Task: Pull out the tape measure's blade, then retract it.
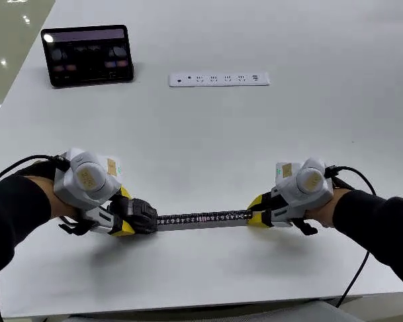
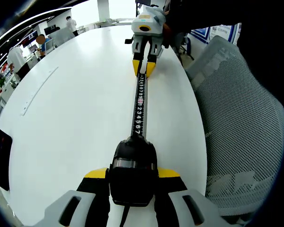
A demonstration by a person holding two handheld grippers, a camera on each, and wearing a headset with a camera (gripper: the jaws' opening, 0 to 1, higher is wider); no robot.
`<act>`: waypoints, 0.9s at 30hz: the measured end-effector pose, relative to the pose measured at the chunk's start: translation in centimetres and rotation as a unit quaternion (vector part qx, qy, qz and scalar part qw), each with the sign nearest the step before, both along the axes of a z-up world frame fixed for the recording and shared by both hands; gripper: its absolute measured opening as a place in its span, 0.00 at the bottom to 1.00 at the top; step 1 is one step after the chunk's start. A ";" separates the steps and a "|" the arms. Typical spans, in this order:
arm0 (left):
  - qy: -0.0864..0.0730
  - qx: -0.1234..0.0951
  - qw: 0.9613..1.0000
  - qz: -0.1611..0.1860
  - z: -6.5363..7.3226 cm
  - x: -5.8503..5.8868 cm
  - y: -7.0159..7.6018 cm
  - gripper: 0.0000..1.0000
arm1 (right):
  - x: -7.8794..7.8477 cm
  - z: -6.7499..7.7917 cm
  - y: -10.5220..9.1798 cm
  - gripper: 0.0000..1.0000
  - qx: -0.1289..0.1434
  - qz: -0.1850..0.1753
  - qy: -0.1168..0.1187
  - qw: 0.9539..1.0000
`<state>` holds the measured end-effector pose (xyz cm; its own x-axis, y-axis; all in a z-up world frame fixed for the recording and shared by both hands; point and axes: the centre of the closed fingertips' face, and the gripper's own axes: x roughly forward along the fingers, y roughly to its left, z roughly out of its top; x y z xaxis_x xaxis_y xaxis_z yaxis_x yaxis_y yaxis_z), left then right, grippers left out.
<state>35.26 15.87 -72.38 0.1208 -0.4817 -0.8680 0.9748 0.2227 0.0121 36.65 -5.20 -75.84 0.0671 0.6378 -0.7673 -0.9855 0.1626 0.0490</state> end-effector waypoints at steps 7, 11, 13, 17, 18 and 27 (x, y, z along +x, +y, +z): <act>0.000 0.001 1.000 0.000 0.0 0.0 0.0 0.32 | 0.0 0.0 -0.6 0.08 -0.002 -0.002 0.000 1.000; 0.000 0.002 1.000 0.000 0.0 0.0 0.0 0.32 | 0.1 0.1 -1.0 0.08 -0.003 -0.004 0.001 1.000; 0.000 0.001 1.000 0.000 0.0 0.0 0.0 0.32 | 0.1 0.1 -1.3 0.08 -0.004 -0.006 0.002 1.000; 0.000 0.001 1.000 0.000 0.0 0.1 0.0 0.32 | 0.2 0.1 -1.7 0.08 -0.005 -0.007 0.003 1.000; 0.000 0.001 1.000 0.000 0.0 0.1 0.0 0.32 | 0.2 0.1 -1.7 0.08 -0.005 -0.008 0.003 1.000; 0.000 0.000 1.000 0.001 0.0 0.1 0.0 0.32 | 0.3 0.1 -2.6 0.08 -0.010 -0.009 0.003 1.000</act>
<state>35.38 15.92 -72.40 0.1219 -0.4808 -0.8683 0.9745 0.2239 0.0129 36.91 -7.77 -75.73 0.0735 0.6213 -0.7802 -0.9820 0.1815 0.0520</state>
